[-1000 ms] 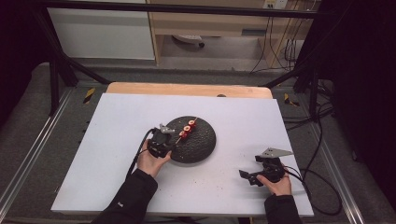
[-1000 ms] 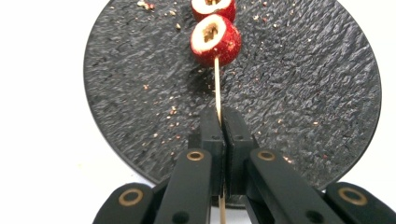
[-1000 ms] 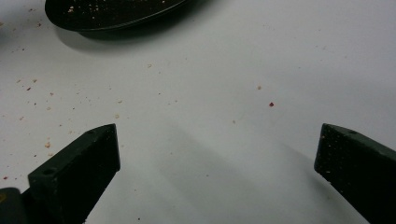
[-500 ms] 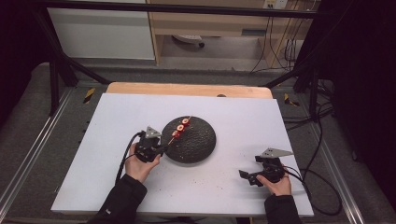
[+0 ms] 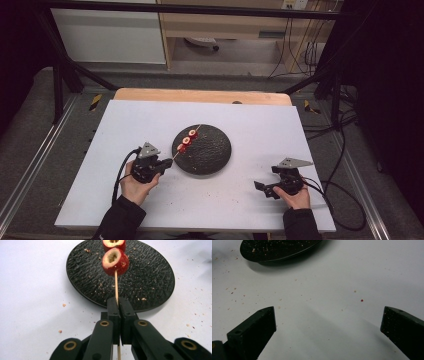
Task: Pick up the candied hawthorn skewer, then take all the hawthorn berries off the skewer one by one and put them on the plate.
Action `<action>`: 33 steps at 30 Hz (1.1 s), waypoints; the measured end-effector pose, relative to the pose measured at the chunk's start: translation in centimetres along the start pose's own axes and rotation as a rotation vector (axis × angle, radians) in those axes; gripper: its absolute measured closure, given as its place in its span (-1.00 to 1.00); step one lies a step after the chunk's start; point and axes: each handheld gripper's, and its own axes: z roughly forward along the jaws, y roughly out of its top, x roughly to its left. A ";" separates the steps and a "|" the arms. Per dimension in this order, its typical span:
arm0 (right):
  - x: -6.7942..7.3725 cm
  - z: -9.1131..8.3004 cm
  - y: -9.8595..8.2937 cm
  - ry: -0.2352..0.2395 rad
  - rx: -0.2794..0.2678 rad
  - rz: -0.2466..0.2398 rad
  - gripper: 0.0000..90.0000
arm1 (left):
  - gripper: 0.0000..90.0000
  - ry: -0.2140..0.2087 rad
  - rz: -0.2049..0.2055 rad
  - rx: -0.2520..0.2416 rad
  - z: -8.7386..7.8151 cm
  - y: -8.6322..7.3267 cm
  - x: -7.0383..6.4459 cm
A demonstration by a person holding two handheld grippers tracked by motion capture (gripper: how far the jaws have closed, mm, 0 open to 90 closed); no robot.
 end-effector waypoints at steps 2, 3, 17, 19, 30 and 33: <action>0.1 0.1 0.1 0.001 -0.002 0.000 -0.98 | 0.95 -0.007 0.001 -0.009 -0.2 -0.3 0.1; 0.1 0.1 0.1 0.001 -0.002 0.000 -0.98 | 0.95 -0.011 0.001 -0.012 -0.4 -0.4 0.2; 0.6 0.4 0.6 0.008 -0.006 0.004 -0.99 | 0.95 -0.039 0.008 -0.055 -1.7 -2.4 0.7; 0.8 0.5 0.7 0.009 -0.006 0.003 -0.99 | 0.95 -0.041 0.014 -0.061 -1.8 -2.6 0.7; 2.4 1.1 2.0 0.046 -0.036 -0.009 -0.99 | 0.95 -0.054 0.031 -0.065 -1.7 -3.1 0.3; 2.9 1.3 2.5 0.040 -0.035 -0.011 -0.99 | 0.95 -0.055 0.037 -0.065 -1.7 -3.1 0.1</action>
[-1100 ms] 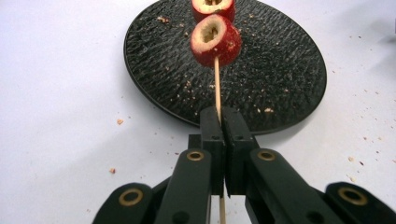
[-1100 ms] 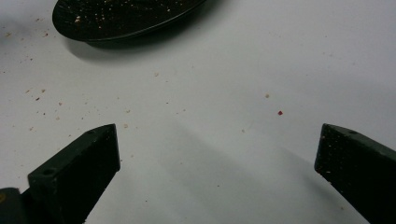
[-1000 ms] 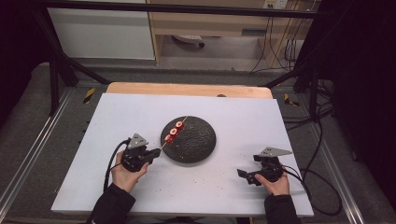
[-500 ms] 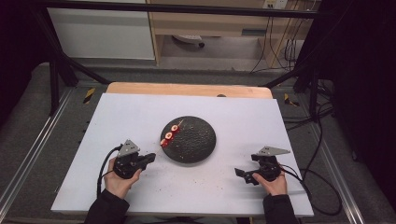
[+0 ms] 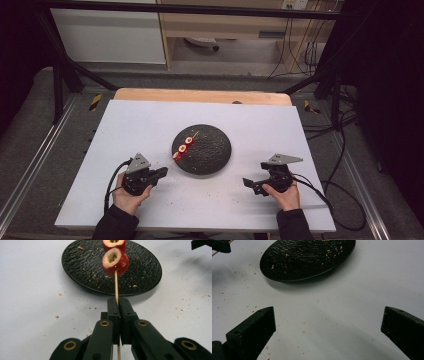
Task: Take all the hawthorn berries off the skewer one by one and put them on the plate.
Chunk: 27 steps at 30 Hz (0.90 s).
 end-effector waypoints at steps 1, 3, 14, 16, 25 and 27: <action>0.0 0.0 0.0 0.000 0.000 0.000 -0.99 | 0.95 0.001 0.002 -0.001 0.0 0.0 -0.1; 0.3 0.2 0.2 0.010 -0.006 -0.007 -0.99 | 0.95 0.001 0.008 0.000 0.1 0.0 -0.3; 2.1 1.4 2.5 0.011 -0.030 0.011 -0.99 | 0.95 -0.004 0.023 -0.004 0.2 0.0 -0.8; 2.4 1.7 2.9 0.009 -0.040 0.013 -0.99 | 0.95 -0.003 0.024 -0.006 0.2 0.0 -0.9; 3.9 3.2 5.0 0.022 -0.069 0.035 -0.98 | 0.95 -0.004 0.032 -0.010 0.3 0.0 -1.2; 4.2 3.5 5.3 0.021 -0.073 0.039 -0.98 | 0.95 -0.007 0.034 -0.009 0.4 0.0 -1.3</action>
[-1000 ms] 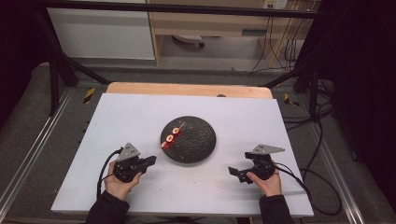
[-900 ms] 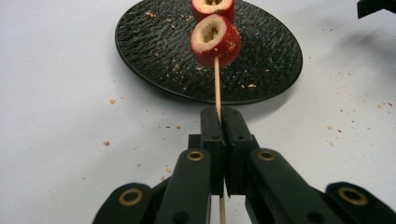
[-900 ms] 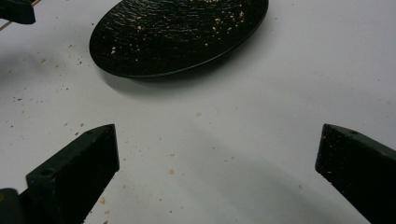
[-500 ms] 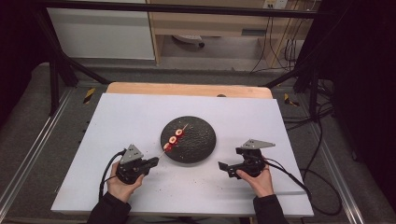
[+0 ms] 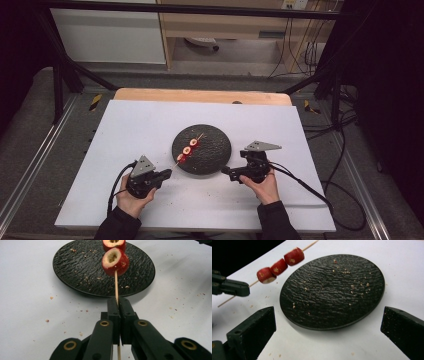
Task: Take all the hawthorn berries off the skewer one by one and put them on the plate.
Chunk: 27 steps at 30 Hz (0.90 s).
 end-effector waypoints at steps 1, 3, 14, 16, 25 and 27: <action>0.1 0.1 0.2 0.003 -0.004 0.002 -0.98 | 0.95 0.001 0.001 -0.001 0.0 0.0 -0.1; 0.3 0.3 0.4 0.011 -0.017 0.013 -0.97 | 0.95 -0.002 0.000 -0.001 0.1 0.0 -0.2; 0.7 1.0 1.6 0.079 -0.064 0.077 -0.82 | 0.95 -0.010 0.025 -0.002 0.7 0.1 -1.3; 0.7 1.1 1.8 0.088 -0.066 0.082 -0.78 | 0.95 -0.013 0.027 -0.005 0.9 0.1 -1.6; 0.5 1.7 2.2 0.121 -0.072 0.130 -0.60 | 0.95 -0.029 0.055 -0.014 1.4 0.3 -2.9; 0.5 1.8 2.3 0.130 -0.074 0.146 -0.55 | 0.95 -0.033 0.060 -0.016 1.5 0.4 -3.1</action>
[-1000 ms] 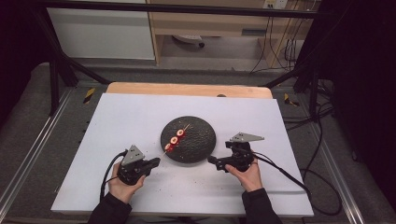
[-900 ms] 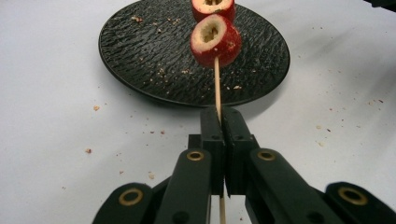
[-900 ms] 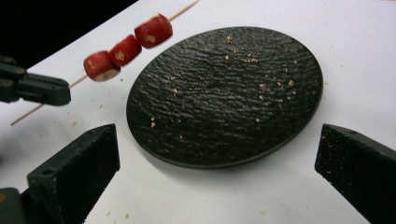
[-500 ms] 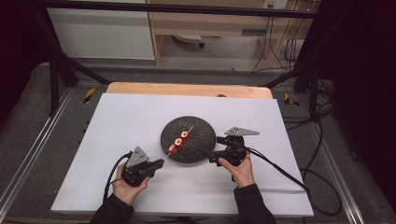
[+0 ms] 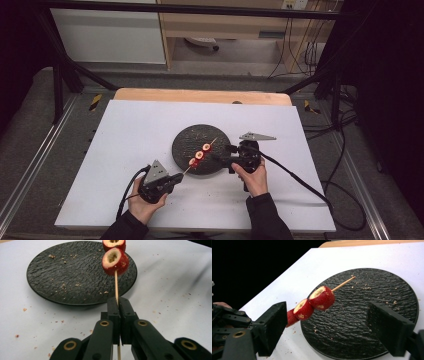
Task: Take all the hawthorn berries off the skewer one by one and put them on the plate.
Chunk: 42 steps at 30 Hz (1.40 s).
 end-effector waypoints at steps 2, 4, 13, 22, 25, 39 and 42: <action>-0.1 0.1 0.1 0.006 -0.005 0.010 -0.49 | 0.95 -0.005 0.002 -0.002 0.1 0.0 -0.2; -0.1 0.1 0.1 0.013 -0.010 0.024 -0.41 | 0.95 -0.007 0.000 -0.007 0.1 0.1 -0.4; -0.3 0.4 0.2 0.022 -0.017 0.066 -0.14 | 0.95 -0.013 0.022 -0.035 0.2 0.3 -1.3; -0.4 0.5 0.3 0.046 -0.027 0.110 0.12 | 0.95 -0.018 0.031 -0.054 0.2 0.3 -1.9; -0.3 0.6 0.3 0.059 -0.025 0.125 0.20 | 0.95 -0.019 0.031 -0.057 0.1 0.3 -2.0; -0.3 0.5 0.4 0.074 -0.031 0.162 0.34 | 0.95 -0.016 0.039 -0.065 0.1 0.2 -2.1; -0.4 0.4 0.5 0.068 -0.037 0.165 0.34 | 0.95 -0.017 0.037 -0.067 0.1 0.2 -2.1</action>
